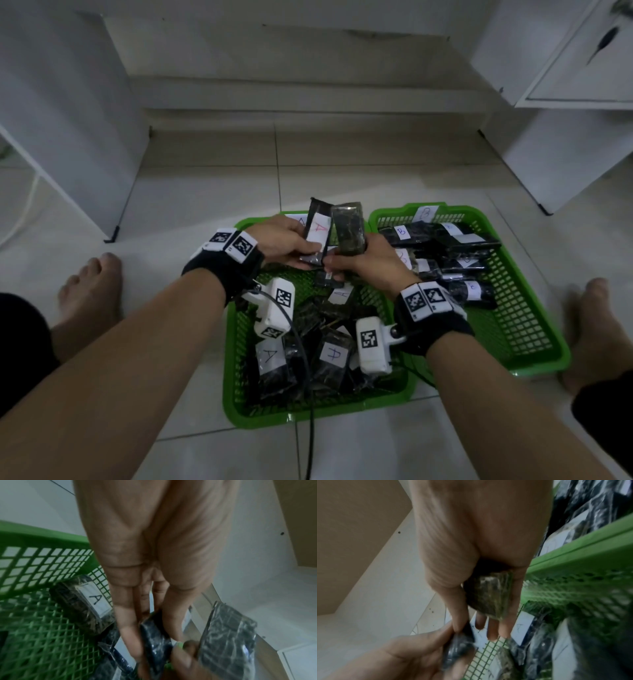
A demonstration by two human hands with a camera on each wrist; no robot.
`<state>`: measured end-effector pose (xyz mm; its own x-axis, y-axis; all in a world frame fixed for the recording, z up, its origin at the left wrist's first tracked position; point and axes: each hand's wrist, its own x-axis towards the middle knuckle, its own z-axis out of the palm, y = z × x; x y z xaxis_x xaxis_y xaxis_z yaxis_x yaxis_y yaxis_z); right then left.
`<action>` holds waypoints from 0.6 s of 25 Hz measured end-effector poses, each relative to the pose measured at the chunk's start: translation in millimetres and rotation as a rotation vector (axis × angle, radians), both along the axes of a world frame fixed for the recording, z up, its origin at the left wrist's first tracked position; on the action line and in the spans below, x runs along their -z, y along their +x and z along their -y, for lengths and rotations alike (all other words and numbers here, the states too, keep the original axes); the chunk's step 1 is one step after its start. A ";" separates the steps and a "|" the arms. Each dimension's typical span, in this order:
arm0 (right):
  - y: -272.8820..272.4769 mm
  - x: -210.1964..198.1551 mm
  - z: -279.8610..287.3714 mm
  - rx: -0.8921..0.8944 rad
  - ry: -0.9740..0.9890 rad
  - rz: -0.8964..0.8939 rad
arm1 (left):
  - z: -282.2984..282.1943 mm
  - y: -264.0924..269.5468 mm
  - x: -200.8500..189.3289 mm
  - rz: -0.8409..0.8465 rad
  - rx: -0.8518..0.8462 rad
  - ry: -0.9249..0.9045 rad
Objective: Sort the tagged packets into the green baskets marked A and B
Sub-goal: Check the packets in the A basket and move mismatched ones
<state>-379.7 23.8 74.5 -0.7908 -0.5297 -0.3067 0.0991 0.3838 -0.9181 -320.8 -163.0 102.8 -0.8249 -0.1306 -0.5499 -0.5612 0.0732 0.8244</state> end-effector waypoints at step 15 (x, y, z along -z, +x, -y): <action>-7.1 -0.6 3.1 0.080 0.079 0.034 | 17.2 8.7 22.7 -0.484 0.683 -1.181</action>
